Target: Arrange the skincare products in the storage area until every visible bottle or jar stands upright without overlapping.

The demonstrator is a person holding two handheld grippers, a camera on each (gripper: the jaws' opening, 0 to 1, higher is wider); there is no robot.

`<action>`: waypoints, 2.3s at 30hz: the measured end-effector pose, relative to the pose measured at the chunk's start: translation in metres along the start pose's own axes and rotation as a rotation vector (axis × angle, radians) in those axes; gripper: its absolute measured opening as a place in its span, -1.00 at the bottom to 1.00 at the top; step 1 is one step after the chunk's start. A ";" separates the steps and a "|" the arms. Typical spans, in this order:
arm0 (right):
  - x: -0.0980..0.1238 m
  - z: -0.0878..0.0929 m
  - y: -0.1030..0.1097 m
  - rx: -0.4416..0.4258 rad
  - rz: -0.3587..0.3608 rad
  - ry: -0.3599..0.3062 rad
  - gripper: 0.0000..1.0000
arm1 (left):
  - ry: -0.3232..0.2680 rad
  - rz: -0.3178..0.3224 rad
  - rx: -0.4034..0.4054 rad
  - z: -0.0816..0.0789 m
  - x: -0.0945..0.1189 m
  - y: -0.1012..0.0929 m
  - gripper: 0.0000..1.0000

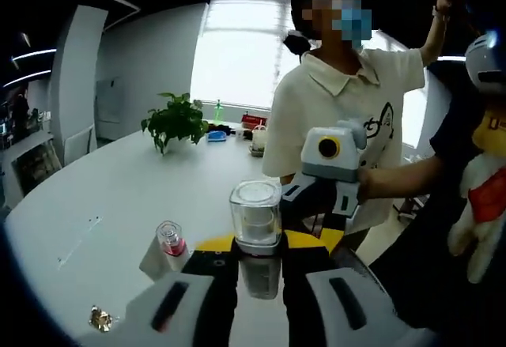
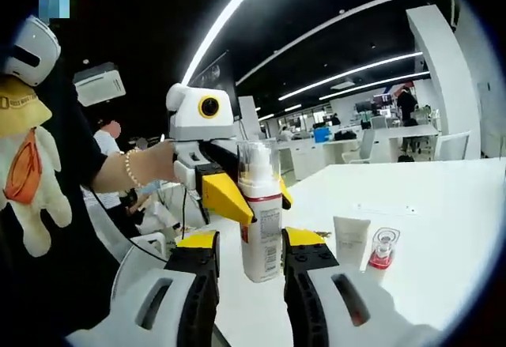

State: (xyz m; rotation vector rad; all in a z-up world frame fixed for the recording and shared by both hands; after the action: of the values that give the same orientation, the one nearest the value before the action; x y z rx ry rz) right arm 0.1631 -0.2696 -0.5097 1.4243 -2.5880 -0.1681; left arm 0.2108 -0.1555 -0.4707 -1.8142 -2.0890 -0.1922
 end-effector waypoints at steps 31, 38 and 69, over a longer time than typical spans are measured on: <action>0.027 0.055 -0.012 -0.196 0.181 0.072 -0.37 | 0.041 -0.104 -0.057 0.126 -0.081 0.095 -0.66; 0.026 0.058 -0.018 -0.210 0.191 0.073 -0.37 | 0.023 -0.088 -0.110 0.136 -0.088 0.096 -0.67; 0.032 0.071 -0.029 -0.267 0.218 0.079 -0.36 | -0.077 -0.080 -0.093 0.163 -0.102 0.103 -0.68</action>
State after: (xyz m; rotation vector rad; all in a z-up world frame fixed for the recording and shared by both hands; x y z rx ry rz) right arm 0.1549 -0.3117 -0.5811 1.0306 -2.5198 -0.3994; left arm 0.2925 -0.1784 -0.6717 -1.8187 -2.2424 -0.2485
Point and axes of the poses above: the point that each gripper's makers call its tool centre point, and the gripper's own axes: x roughly backward along the fingers, y roughly to its left, z roughly out of its underside, the point moved 7 cm from there along x, roughly backward along the fingers
